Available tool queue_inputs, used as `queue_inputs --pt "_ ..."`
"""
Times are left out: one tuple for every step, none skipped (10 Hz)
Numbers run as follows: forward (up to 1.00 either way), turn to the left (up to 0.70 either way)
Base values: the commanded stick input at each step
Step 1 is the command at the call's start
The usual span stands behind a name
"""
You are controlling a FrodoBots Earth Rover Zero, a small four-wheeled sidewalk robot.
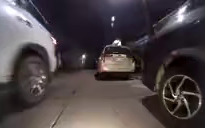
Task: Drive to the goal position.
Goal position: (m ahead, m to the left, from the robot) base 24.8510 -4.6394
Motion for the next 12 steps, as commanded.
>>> queue_inputs --pt "0.50 0.00" --pt "0.50 0.00" --pt "0.50 0.00" --pt "0.50 0.00" --pt "0.50 0.00" --pt "0.50 0.00" --pt "0.50 0.00" --pt "0.50 0.00" --pt "0.50 0.00" --pt "0.50 0.00" --pt "0.50 0.00" --pt "0.50 0.00"
